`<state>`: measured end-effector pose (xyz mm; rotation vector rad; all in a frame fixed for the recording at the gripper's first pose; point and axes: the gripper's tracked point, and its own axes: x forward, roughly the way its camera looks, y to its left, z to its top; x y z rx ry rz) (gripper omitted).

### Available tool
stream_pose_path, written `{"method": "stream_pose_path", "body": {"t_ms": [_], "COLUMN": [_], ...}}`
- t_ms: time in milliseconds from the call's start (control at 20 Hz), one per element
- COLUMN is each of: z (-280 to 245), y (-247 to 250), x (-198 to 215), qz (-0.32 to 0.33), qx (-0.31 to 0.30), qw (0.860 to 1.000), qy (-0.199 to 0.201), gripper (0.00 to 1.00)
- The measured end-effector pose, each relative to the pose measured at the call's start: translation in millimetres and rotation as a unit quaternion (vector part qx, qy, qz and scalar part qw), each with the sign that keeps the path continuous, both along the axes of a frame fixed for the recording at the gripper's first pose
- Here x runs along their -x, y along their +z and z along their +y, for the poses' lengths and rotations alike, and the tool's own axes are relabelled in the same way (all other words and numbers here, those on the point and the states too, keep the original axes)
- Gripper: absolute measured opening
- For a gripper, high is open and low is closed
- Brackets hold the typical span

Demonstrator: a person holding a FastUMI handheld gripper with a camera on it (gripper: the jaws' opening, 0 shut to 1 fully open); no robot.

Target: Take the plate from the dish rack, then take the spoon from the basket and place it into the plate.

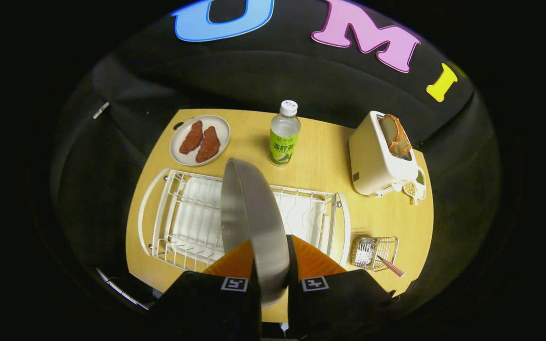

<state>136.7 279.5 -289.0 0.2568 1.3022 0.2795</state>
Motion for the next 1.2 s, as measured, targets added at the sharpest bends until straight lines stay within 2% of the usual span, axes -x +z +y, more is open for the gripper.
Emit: {"method": "stream_pose_path", "body": {"t_ms": [200,350,550,900,1050,1200], "z": [-25,-55,-89,-110,-112,-110], "y": [17,20,22,-29,-60,-90], "x": [31,57,120,248,279,294], "qz": [0.0,-0.01,0.0,0.096,0.114,0.143], "qx": [-0.1,-0.133,-0.188,-0.252,-0.252,-0.278], "qw": [0.994,0.989,0.98,0.957,0.954,0.938], "qy": [-0.038,-0.06,-0.073,-0.102,-0.112,-0.148], "gripper": [0.26,0.26,0.26,0.26,0.26,0.26]}}
